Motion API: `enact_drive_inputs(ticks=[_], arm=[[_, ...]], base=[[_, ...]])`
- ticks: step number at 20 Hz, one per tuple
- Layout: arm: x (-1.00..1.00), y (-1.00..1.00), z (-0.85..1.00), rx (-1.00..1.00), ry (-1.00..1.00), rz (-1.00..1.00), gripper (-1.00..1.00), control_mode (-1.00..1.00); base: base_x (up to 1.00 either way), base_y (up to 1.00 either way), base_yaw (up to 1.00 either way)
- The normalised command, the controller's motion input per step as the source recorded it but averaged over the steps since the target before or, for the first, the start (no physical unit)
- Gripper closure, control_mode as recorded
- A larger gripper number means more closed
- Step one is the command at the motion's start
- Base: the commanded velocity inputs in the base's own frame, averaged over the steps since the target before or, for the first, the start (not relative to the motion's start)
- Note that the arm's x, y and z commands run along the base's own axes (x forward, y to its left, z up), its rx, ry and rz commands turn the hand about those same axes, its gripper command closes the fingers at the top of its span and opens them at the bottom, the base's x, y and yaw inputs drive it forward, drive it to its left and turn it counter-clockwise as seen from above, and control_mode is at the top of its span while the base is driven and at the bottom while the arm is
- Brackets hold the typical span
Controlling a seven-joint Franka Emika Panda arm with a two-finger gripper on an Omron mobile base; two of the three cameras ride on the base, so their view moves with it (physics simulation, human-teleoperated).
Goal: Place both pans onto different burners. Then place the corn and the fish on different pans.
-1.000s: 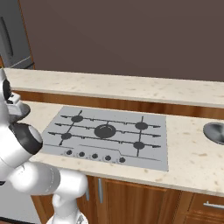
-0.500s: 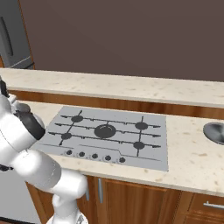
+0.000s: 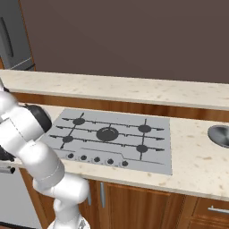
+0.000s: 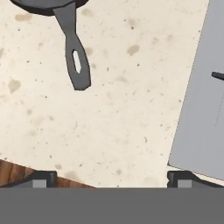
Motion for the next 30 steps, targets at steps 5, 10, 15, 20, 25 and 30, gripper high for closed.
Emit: enact_drive_inputs(ticks=[5,10,15,20,25,30], arm=[[0.1,0.19,-0.34,0.0,0.0,0.04,-1.0,-1.0],[0.14,0.22,-0.24,0.0,0.0,0.02,-1.0,-1.0],[0.23,0.15,-0.07,0.0,-0.03,0.0,-1.0,-1.0],[0.26,0.12,-0.01,0.0,-0.03,0.0,-1.0,-1.0],[0.24,0.17,-0.07,0.02,-0.01,0.0,-1.0,-1.0],[0.19,0.18,-0.17,0.07,0.0,0.0,-1.0,-1.0]], base=[[0.0,0.0,0.0],[0.0,0.0,0.0],[0.0,0.0,0.0],[0.0,0.0,0.0],[0.0,0.0,0.0],[0.0,0.0,0.0]])
